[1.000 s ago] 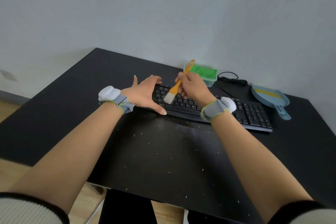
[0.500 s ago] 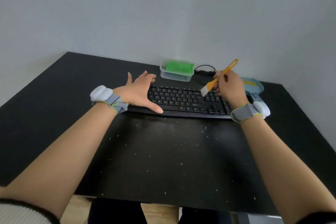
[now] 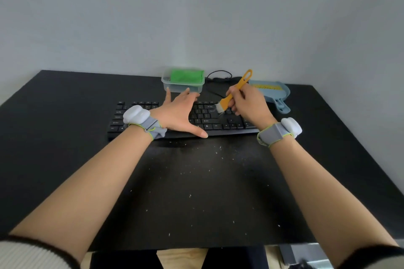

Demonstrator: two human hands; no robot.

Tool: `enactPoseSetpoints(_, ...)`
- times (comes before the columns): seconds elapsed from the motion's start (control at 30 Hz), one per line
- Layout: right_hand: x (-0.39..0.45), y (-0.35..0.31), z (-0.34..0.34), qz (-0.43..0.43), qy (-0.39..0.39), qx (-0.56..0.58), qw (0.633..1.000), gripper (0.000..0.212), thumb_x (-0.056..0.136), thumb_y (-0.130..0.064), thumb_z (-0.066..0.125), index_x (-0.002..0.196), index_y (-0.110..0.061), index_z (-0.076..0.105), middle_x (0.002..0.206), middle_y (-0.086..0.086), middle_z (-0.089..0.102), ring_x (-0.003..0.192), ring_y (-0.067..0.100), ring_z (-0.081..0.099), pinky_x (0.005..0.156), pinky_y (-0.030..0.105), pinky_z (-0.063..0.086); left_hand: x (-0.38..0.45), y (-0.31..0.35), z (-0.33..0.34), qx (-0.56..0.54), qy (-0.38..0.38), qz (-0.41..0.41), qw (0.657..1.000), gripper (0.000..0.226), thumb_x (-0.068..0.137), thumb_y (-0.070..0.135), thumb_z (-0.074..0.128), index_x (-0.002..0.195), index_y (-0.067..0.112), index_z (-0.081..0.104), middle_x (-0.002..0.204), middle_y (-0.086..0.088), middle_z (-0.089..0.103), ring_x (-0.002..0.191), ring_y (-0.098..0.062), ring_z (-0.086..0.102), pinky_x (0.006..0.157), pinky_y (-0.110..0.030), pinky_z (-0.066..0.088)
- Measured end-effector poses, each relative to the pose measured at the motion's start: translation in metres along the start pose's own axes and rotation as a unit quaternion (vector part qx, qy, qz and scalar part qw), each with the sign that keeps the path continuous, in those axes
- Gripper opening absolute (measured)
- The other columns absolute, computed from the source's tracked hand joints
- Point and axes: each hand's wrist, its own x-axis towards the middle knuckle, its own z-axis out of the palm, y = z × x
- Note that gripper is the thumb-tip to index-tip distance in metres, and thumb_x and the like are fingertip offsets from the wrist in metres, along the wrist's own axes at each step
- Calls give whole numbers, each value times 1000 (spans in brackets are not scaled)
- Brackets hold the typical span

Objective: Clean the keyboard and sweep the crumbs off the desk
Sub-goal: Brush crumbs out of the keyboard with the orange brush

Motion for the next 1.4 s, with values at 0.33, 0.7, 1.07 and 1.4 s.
enactPoseSetpoints(0.33,-10,-3,-18,6,-77,-120,990,35,102,-28,45,78,-16,67,63,-6,63,54,8,61,66,29,52,14,14,3,26,-8,-4,1000,127,60,78,72,153,12,14,159,-4,28,152,-17,-4,115,-62,-17)
enactPoseSetpoints(0.7,-7,-9,-11,-46,-64,-171,982,37,102,-27,44,84,-10,71,64,-13,57,61,5,53,71,28,42,7,10,-3,30,-13,-19,999,125,61,75,74,152,12,16,158,-3,27,151,-19,9,117,-61,-13)
enactPoseSetpoints(1.07,9,-10,-15,38,-48,-96,993,41,100,-23,44,66,-17,66,59,-3,61,56,16,57,62,29,47,5,5,-2,13,-2,-10,1000,125,59,76,75,150,13,19,153,0,32,145,-20,27,117,-61,-10)
enactPoseSetpoints(1.4,9,-9,-12,50,-41,-35,997,42,102,-25,44,65,-21,64,58,-3,59,55,13,53,64,31,45,3,5,-2,8,-4,-9,1000,124,59,75,75,151,13,18,154,0,31,146,-19,25,117,-61,-11)
